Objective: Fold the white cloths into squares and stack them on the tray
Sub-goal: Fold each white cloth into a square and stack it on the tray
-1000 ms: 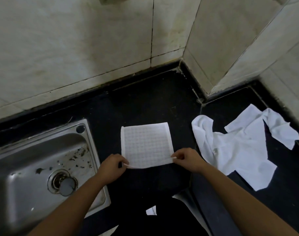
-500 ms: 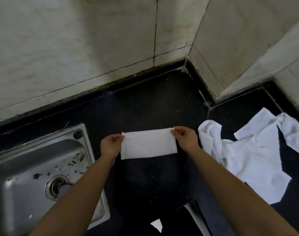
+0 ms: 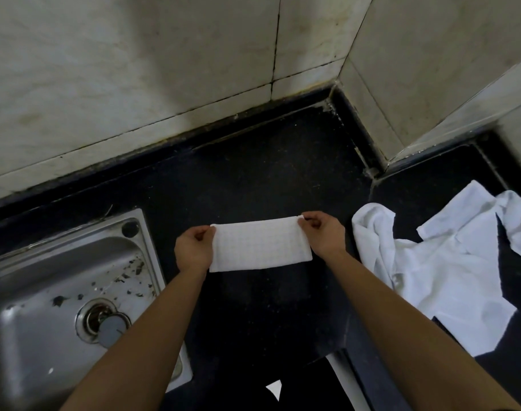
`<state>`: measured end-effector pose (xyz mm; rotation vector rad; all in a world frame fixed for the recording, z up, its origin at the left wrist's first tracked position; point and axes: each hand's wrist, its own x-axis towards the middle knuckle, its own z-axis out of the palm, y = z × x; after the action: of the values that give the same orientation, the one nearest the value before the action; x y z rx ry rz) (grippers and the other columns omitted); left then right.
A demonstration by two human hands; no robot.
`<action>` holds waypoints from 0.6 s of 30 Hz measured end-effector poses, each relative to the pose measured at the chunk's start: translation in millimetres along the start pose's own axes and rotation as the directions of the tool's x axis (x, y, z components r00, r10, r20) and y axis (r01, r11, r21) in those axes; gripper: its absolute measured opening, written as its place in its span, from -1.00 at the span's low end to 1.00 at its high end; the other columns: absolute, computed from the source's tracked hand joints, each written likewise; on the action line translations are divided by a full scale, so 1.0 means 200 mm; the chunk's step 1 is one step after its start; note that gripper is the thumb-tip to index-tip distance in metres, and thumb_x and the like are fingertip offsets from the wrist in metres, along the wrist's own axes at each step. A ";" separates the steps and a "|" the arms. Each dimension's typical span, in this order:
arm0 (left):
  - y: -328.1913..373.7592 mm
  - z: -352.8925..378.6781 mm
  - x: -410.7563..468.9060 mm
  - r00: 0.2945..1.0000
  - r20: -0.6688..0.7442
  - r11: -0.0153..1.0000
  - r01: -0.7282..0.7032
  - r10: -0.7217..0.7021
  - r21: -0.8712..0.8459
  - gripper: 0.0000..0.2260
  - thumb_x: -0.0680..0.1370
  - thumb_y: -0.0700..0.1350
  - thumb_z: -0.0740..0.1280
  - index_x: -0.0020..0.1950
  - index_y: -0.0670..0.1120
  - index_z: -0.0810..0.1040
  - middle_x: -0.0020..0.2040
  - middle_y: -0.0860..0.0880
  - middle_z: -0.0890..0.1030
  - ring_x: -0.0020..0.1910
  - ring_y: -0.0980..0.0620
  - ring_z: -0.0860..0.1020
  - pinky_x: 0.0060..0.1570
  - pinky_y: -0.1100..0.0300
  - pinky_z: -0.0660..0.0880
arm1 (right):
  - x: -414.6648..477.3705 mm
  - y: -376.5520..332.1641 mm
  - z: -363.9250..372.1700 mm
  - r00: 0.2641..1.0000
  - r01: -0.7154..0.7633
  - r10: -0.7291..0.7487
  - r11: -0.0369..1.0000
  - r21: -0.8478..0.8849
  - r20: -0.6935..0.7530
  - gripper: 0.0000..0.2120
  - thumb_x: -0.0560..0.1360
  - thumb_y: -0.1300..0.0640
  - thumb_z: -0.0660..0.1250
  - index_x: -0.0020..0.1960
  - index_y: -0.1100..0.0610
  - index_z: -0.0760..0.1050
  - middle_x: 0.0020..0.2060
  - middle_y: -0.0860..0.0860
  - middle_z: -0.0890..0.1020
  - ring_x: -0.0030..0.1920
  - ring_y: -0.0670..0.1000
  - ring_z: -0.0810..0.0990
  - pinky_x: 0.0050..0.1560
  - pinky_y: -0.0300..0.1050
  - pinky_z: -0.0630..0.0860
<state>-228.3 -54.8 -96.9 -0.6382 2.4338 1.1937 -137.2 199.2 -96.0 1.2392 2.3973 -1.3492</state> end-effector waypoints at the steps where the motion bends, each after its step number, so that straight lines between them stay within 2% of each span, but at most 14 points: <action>1: 0.00 0.00 0.00 1.000 -0.014 1.000 -0.013 0.014 0.027 -0.82 0.56 -0.04 0.40 0.10 -0.08 0.65 0.05 -0.05 0.66 0.04 -0.04 0.60 0.16 -0.06 0.55 | 0.00 0.00 0.00 1.000 0.004 -0.004 1.000 -0.006 -0.002 -0.81 0.54 0.00 0.41 0.13 0.00 0.63 -0.14 -0.12 0.62 -0.08 -0.10 0.59 0.06 -0.20 0.50; 4: 0.00 0.00 -0.01 0.998 -0.043 0.994 -0.031 0.036 0.108 -0.78 0.56 0.00 0.40 0.10 -0.11 0.66 0.02 -0.07 0.66 0.01 -0.04 0.61 0.11 -0.05 0.56 | -0.01 0.00 0.00 1.000 0.013 -0.013 1.000 -0.024 0.000 -0.83 0.54 0.00 0.41 0.10 0.01 0.61 -0.17 -0.14 0.60 -0.10 -0.11 0.57 -0.01 -0.23 0.47; 7: 0.01 -0.02 -0.03 0.999 -0.008 0.994 -0.033 0.034 0.109 -0.72 0.56 0.05 0.39 0.11 -0.13 0.63 0.02 -0.07 0.65 0.00 -0.03 0.59 0.10 0.01 0.55 | -0.02 -0.01 -0.01 1.000 -0.007 0.007 1.000 0.013 0.002 -0.73 0.54 -0.05 0.41 0.18 0.04 0.57 -0.12 -0.09 0.61 -0.03 -0.07 0.59 0.06 -0.20 0.48; 10: -0.04 -0.07 -0.06 0.998 0.029 0.995 -0.056 0.054 0.079 -0.62 0.53 0.19 0.37 0.08 -0.12 0.59 0.00 -0.08 0.61 -0.04 -0.01 0.58 0.05 0.06 0.53 | -0.09 0.00 -0.06 0.997 -0.069 0.072 0.992 0.108 -0.026 -0.62 0.53 -0.14 0.39 0.26 0.03 0.53 -0.10 -0.11 0.60 -0.02 -0.05 0.60 0.12 -0.09 0.54; 14: -0.20 -0.13 -0.18 0.992 0.055 0.987 -0.116 0.110 0.113 -0.64 0.56 0.24 0.27 -0.06 -0.05 0.58 -0.02 -0.14 0.60 -0.11 -0.04 0.57 0.03 -0.02 0.56 | -0.29 0.10 -0.10 0.996 -0.069 0.063 0.993 0.101 0.057 -0.74 0.57 -0.09 0.34 0.19 0.00 0.57 -0.06 -0.12 0.61 -0.06 -0.13 0.56 0.07 -0.20 0.44; 18: -0.30 -0.14 -0.26 0.962 0.118 0.956 -0.262 0.247 0.135 -0.77 0.56 0.16 0.32 -0.16 0.04 0.58 -0.13 -0.12 0.61 -0.12 -0.05 0.59 0.01 -0.01 0.57 | -0.38 0.19 -0.09 0.992 0.003 -0.001 1.000 -0.010 0.124 -0.81 0.57 -0.14 0.33 0.04 -0.06 0.60 -0.09 -0.10 0.64 -0.09 -0.12 0.59 0.01 -0.23 0.42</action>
<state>-155.3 -97.0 -94.3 -0.2190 2.5458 1.0913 -55.4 176.9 -75.6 1.1157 2.3187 -1.3698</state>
